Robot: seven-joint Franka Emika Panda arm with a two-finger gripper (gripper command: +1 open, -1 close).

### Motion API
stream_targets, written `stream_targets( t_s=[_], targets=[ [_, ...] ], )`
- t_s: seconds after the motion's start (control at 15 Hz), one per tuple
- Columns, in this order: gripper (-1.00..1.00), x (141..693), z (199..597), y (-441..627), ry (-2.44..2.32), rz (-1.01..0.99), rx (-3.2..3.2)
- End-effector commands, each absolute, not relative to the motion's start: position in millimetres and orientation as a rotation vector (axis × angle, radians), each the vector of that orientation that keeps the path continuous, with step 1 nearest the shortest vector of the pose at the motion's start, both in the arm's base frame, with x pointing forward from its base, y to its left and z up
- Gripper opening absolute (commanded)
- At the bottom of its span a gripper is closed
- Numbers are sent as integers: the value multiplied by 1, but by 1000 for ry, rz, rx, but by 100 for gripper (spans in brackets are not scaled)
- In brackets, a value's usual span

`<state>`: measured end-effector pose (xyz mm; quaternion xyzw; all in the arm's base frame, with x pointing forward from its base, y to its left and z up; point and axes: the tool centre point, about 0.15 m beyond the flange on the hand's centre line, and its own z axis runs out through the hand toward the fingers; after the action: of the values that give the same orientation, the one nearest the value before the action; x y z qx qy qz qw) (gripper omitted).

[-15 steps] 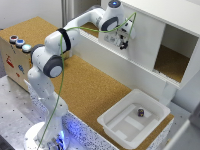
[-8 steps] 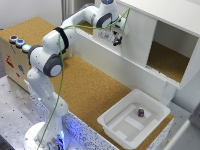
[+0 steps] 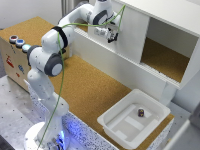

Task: Move the door all the way to the left and let go

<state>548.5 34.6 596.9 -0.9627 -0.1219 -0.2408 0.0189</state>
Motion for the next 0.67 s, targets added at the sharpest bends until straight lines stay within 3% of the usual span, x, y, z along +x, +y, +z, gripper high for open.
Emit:
stream_targets(
  t_s=[0.0,0.6],
  targets=[
    [100,628,600,175,-496,-974,-3048],
    [100,603,600,214,-637,-1063,-3026]
  ],
)
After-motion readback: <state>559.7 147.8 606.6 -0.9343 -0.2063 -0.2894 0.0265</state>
